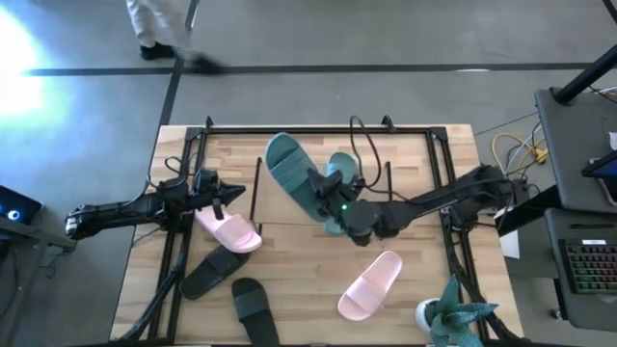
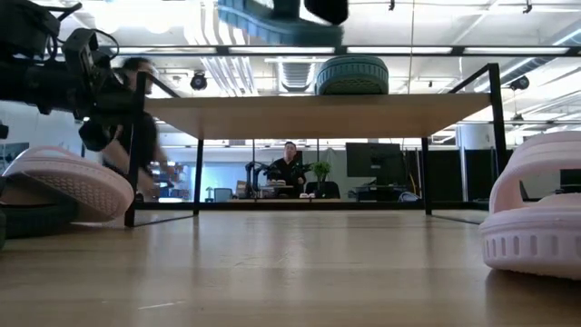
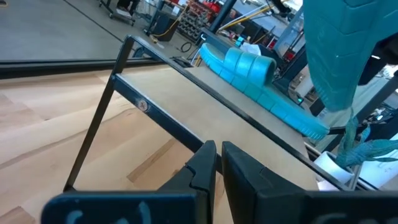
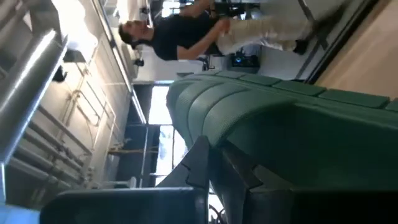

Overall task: Pick and place slides into the shelf
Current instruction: Put the green slipper on the shelf

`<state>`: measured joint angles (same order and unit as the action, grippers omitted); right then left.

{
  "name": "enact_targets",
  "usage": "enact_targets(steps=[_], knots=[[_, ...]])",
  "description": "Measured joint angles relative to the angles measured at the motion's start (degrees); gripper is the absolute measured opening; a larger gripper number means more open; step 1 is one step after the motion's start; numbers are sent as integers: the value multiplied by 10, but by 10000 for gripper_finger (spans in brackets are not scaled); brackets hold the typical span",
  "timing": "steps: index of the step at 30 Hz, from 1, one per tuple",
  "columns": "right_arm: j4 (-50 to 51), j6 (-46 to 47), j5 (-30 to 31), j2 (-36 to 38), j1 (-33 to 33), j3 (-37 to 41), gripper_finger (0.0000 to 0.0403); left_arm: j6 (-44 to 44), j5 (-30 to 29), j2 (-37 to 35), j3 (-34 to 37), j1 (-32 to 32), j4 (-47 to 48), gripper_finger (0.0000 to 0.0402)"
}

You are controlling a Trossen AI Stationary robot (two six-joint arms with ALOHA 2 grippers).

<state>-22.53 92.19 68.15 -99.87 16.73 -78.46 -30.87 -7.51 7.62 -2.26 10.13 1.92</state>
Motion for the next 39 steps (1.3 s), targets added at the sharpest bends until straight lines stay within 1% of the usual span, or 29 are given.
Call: enact_targets(steps=[2,5,8,11,16,19,21,24,28,36,39], knots=[[-51,1,28,-25,2,-4,12,0,0,1,0,0,0,12],[-92,-43,87,-68,3,-36,12,0,0,1,0,0,0,12],[-100,-23,142,-120,5,-94,12,0,0,1,0,0,0,12],[-98,-31,190,-178,5,-164,13,0,0,1,0,0,0,12],[-98,-36,216,-271,4,-291,13,0,0,1,0,0,0,12],[-96,-42,219,-315,0,-349,13,0,0,1,0,0,0,12],[-95,-63,219,-334,-5,-375,13,0,0,1,0,0,0,12],[-94,-85,219,-342,-9,-386,13,0,0,2,0,0,0,12],[-95,-105,220,-331,-9,-372,13,0,0,2,0,0,0,12],[-95,-96,219,-325,-9,-353,13,0,0,2,0,0,0,12],[-94,-107,219,-325,-9,-344,13,0,0,2,0,0,0,12]])
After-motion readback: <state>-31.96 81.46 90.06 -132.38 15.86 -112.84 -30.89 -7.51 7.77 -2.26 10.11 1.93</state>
